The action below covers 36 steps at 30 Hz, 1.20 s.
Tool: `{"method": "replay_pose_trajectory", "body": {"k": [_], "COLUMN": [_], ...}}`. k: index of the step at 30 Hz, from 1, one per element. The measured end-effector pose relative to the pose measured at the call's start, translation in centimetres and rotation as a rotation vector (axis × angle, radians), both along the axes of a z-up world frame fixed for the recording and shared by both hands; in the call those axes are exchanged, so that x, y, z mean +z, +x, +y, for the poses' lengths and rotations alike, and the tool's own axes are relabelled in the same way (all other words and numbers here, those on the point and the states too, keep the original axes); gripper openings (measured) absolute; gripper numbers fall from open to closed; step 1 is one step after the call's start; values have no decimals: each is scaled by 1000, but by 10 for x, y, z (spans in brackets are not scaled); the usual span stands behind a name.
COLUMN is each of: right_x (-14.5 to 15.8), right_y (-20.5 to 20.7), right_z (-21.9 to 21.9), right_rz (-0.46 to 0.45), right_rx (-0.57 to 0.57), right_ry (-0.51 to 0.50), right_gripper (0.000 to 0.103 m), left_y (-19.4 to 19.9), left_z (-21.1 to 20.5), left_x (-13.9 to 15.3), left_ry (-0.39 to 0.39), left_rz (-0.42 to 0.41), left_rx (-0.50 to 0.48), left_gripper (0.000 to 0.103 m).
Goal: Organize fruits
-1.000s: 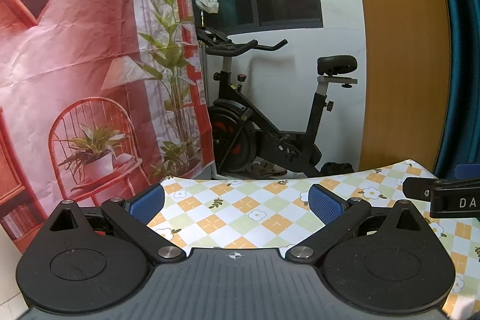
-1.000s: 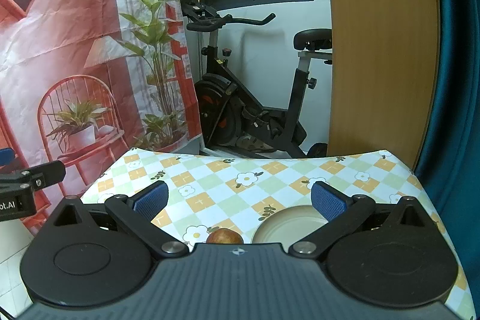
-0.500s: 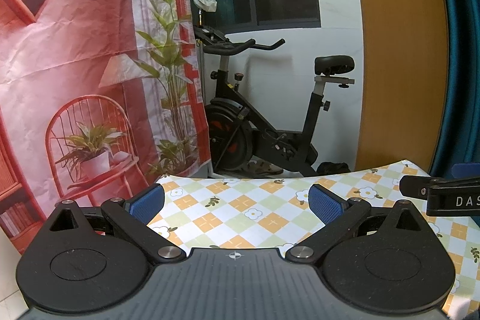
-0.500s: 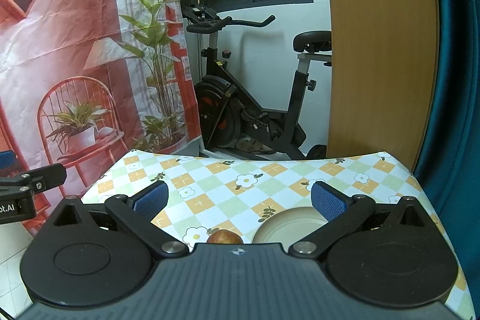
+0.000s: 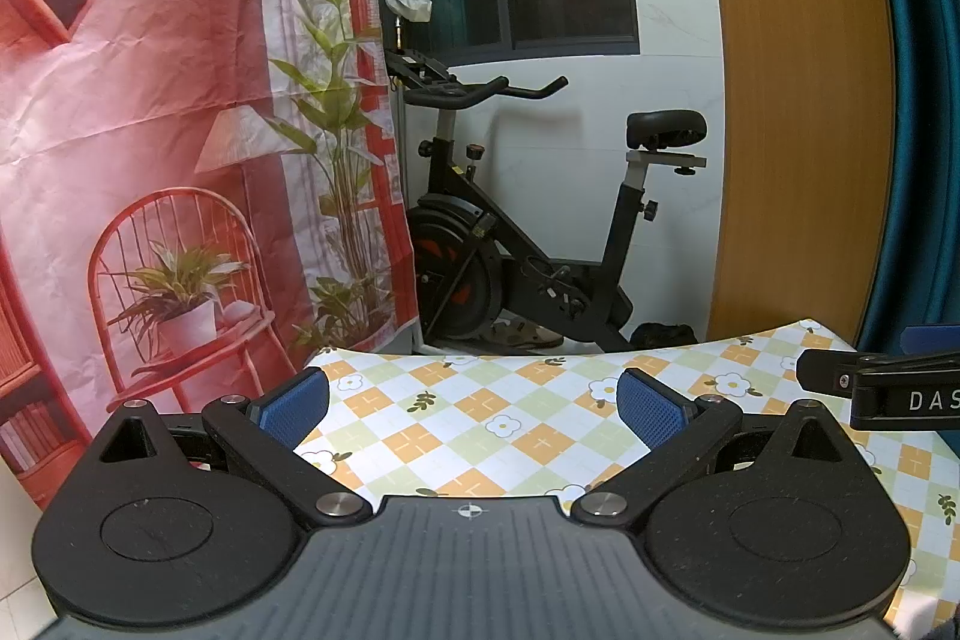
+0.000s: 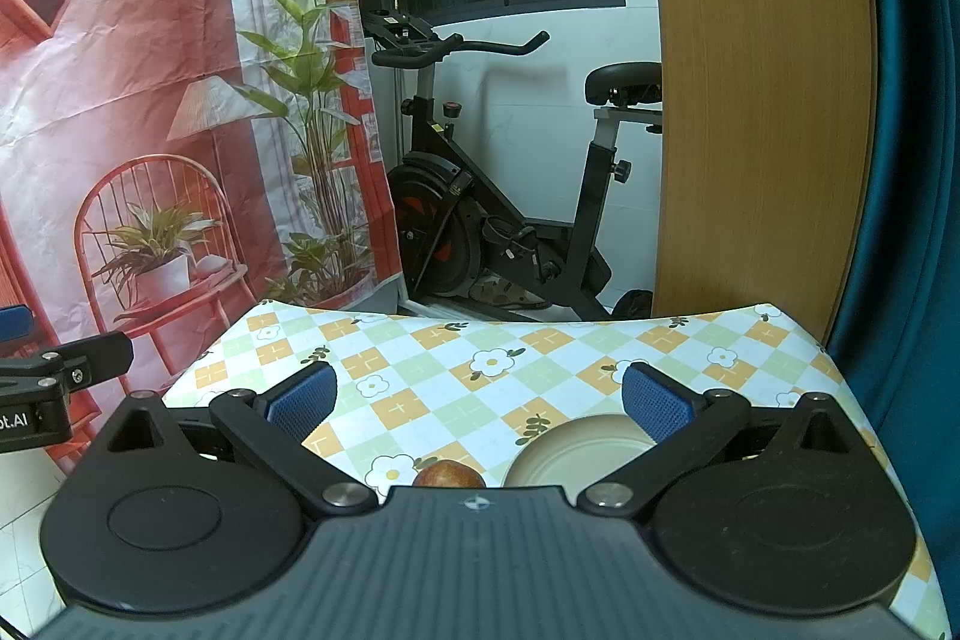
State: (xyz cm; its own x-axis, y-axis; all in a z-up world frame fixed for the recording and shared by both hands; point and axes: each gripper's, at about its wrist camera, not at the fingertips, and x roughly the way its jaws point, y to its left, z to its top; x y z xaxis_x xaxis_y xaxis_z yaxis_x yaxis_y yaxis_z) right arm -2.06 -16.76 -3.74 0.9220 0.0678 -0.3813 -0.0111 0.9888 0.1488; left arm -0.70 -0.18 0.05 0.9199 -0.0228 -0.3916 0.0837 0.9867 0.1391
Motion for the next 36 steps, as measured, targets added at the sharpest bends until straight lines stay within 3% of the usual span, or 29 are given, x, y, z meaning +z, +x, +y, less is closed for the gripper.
{"method": "replay_pose_trajectory", "body": {"k": [36], "right_x": [2], "right_y": [0], "right_z": [0], "right_rz": [-4], "right_rx": [1], "right_ry": [1], "right_gripper": [103], "left_y": [2], "left_z": [-2], "left_x": [-2], "left_ry": [-21], "left_rz": [14], "left_rx": [0], "left_gripper": [103]}}
